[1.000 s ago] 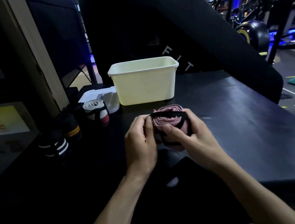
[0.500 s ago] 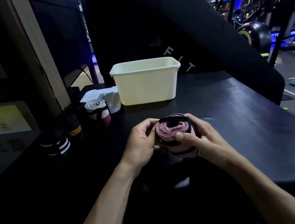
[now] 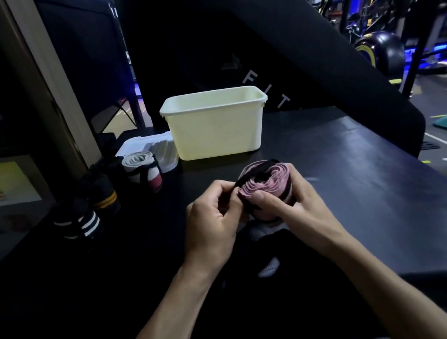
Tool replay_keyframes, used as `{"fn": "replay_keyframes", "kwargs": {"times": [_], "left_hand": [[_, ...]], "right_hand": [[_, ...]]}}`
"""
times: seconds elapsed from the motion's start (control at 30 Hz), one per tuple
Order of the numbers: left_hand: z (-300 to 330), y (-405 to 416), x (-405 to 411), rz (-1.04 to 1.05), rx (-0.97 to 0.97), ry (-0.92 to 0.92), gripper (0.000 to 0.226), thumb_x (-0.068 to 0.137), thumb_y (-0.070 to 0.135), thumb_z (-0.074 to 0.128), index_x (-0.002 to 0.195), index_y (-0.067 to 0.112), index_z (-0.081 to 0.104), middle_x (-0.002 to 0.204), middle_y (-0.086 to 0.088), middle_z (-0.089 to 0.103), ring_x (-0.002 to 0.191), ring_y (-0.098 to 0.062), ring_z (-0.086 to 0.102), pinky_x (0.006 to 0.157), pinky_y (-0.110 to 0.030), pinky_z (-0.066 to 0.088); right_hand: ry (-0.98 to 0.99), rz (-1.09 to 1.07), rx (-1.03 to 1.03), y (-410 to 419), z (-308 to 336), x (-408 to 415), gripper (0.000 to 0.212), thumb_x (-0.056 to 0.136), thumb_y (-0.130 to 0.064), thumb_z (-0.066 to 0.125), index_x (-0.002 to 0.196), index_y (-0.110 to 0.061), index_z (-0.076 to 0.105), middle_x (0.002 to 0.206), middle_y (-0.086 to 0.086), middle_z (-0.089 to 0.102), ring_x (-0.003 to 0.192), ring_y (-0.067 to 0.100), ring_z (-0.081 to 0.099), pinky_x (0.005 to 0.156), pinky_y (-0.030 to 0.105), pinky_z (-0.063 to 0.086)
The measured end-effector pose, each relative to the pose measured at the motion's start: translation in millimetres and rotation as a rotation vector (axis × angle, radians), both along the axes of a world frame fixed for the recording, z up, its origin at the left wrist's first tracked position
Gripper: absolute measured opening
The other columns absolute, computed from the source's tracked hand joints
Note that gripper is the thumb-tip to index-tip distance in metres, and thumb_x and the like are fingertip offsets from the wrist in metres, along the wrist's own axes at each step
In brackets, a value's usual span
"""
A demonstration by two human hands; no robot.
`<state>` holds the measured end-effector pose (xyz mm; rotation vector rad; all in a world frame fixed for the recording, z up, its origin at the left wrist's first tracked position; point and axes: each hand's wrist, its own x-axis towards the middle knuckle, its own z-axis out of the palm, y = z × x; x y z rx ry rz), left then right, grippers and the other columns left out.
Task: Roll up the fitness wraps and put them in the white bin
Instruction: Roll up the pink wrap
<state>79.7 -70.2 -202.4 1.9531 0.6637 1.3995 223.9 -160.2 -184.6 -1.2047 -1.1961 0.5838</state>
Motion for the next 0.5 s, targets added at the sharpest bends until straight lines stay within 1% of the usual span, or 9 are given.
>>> {"fn": "replay_keyframes", "kwargs": {"times": [0.07, 0.1, 0.17, 0.23, 0.27, 0.3, 0.37, 0.43, 0.5], "left_hand": [[-1, -1, 4, 0.004, -0.017, -0.007, 0.012, 0.097, 0.021, 0.063, 0.089, 0.017, 0.071, 0.074, 0.012, 0.072, 0.068, 0.0, 0.066, 0.063, -0.022, 0.054], [-2, 0, 7, 0.004, -0.053, -0.017, 0.013, 0.096, 0.022, 0.061, 0.088, 0.018, 0.07, 0.075, 0.011, 0.072, 0.069, -0.001, 0.066, 0.065, -0.024, 0.054], [-6, 5, 13, -0.035, -0.191, -0.046, 0.018, 0.094, 0.028, 0.057, 0.085, 0.019, 0.07, 0.078, 0.006, 0.074, 0.072, -0.009, 0.068, 0.071, -0.035, 0.058], [-8, 8, 18, -0.118, -0.35, -0.088, 0.019, 0.095, 0.028, 0.059, 0.083, 0.019, 0.069, 0.078, 0.002, 0.074, 0.073, -0.016, 0.066, 0.072, -0.047, 0.058], [-7, 7, 19, -0.162, -0.408, -0.115, 0.019, 0.098, 0.024, 0.061, 0.082, 0.017, 0.069, 0.077, -0.001, 0.073, 0.072, -0.017, 0.065, 0.069, -0.048, 0.057], [-6, 7, 18, -0.199, -0.429, -0.127, 0.02, 0.101, 0.019, 0.062, 0.082, 0.017, 0.069, 0.077, -0.003, 0.072, 0.071, -0.017, 0.064, 0.068, -0.042, 0.056], [-2, 8, 14, -0.198, -0.327, -0.069, 0.014, 0.102, 0.016, 0.064, 0.089, 0.015, 0.07, 0.079, 0.0, 0.073, 0.07, -0.011, 0.065, 0.066, -0.03, 0.054], [1, 12, 7, -0.13, -0.107, 0.042, 0.005, 0.099, 0.012, 0.068, 0.099, 0.014, 0.072, 0.086, 0.006, 0.075, 0.075, -0.002, 0.068, 0.07, -0.02, 0.053], [5, 15, 2, -0.06, 0.109, 0.1, 0.013, 0.096, 0.005, 0.069, 0.107, 0.012, 0.073, 0.096, 0.007, 0.075, 0.085, 0.0, 0.069, 0.077, -0.016, 0.052]], "right_hand": [[-0.008, -0.005, 0.028, 0, 2, 1, 0.044, 0.082, -0.031, 0.083, 0.115, -0.011, 0.062, 0.102, 0.001, 0.075, 0.092, 0.008, 0.07, 0.076, 0.021, 0.054], [-0.01, -0.008, 0.037, 1, 2, 0, 0.044, 0.081, -0.032, 0.084, 0.113, -0.011, 0.063, 0.099, 0.0, 0.074, 0.089, 0.006, 0.07, 0.075, 0.02, 0.053], [-0.008, -0.014, 0.05, 1, 2, -1, 0.046, 0.077, -0.037, 0.081, 0.111, -0.012, 0.064, 0.095, -0.002, 0.074, 0.086, 0.005, 0.068, 0.073, 0.019, 0.052], [-0.02, -0.02, 0.054, 1, 2, -1, 0.046, 0.075, -0.039, 0.079, 0.11, -0.014, 0.065, 0.094, -0.002, 0.074, 0.085, 0.007, 0.068, 0.073, 0.021, 0.053], [-0.03, -0.019, 0.051, 2, 1, -1, 0.045, 0.075, -0.039, 0.079, 0.111, -0.015, 0.065, 0.095, -0.001, 0.074, 0.085, 0.008, 0.068, 0.074, 0.022, 0.053], [-0.034, -0.017, 0.049, 2, 1, 0, 0.046, 0.074, -0.04, 0.079, 0.111, -0.017, 0.066, 0.096, -0.001, 0.074, 0.086, 0.008, 0.069, 0.074, 0.023, 0.053], [-0.016, 0.003, 0.05, 1, 1, 2, 0.049, 0.072, -0.043, 0.077, 0.113, -0.018, 0.066, 0.096, 0.0, 0.074, 0.085, 0.009, 0.069, 0.072, 0.022, 0.054], [-0.048, 0.016, 0.05, 0, 1, 3, 0.049, 0.073, -0.044, 0.076, 0.114, -0.019, 0.065, 0.097, -0.002, 0.073, 0.087, 0.009, 0.07, 0.072, 0.021, 0.054], [-0.089, 0.025, 0.047, 0, 1, 4, 0.048, 0.074, -0.044, 0.075, 0.114, -0.019, 0.065, 0.098, -0.002, 0.073, 0.089, 0.009, 0.07, 0.073, 0.019, 0.053]]}}
